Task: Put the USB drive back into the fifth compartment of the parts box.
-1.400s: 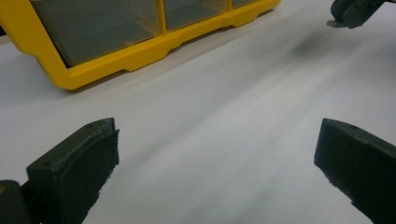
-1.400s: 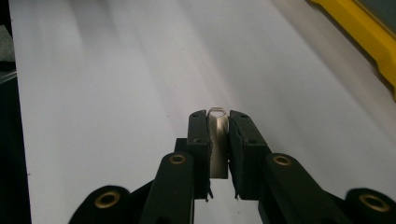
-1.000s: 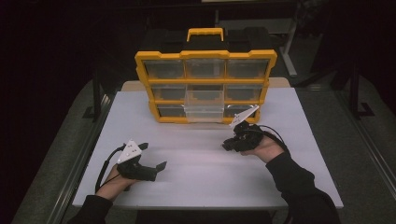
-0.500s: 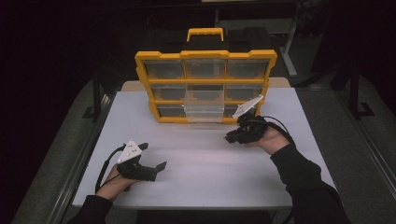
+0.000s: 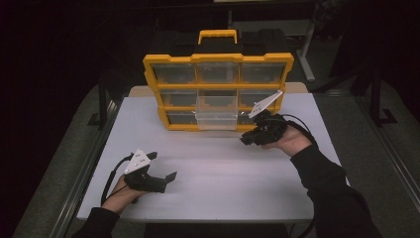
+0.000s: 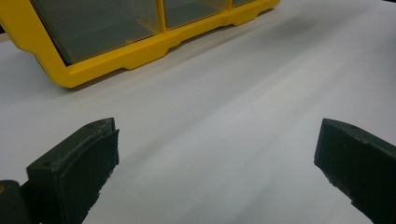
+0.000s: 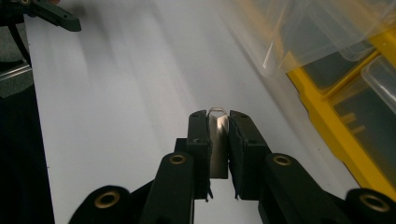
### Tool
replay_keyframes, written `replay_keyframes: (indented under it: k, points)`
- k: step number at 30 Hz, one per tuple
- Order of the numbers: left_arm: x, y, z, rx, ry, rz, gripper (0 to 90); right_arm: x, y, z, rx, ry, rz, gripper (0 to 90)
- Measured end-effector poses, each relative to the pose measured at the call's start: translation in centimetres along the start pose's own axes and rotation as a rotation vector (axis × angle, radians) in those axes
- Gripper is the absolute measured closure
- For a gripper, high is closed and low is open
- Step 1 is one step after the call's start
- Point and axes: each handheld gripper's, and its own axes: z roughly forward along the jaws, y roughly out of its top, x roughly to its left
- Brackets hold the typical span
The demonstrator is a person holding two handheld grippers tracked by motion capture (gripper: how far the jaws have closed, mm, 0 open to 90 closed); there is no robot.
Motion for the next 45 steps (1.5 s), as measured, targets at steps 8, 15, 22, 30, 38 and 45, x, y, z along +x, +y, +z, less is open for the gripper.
replay_keyframes:
  k: [8,15,22,30,38,45]
  points:
    - [0.0,0.0,0.0,0.000,-0.001,0.001,0.0,-0.3,1.1,-1.4,-0.005,-0.011,-0.018,78.1]
    - [-0.1,0.0,-0.1,-0.002,-0.003,0.002,0.0,-0.6,2.0,-2.8,-0.011,-0.018,-0.017,78.1]
    - [-0.1,0.0,0.0,0.000,-0.003,0.004,0.0,-1.0,3.0,-4.1,-0.022,-0.029,-0.021,78.1]
    - [-0.1,0.0,0.0,0.000,-0.002,0.004,0.0,-1.4,4.5,-5.6,-0.039,-0.037,-0.029,78.1]
    - [-0.1,0.0,-0.1,-0.002,-0.004,0.002,0.0,-1.4,6.1,-6.2,-0.045,-0.042,-0.044,78.0]
    - [-0.1,0.0,0.0,-0.001,-0.004,0.003,0.0,-1.4,7.1,-6.3,-0.047,-0.045,-0.057,78.1]
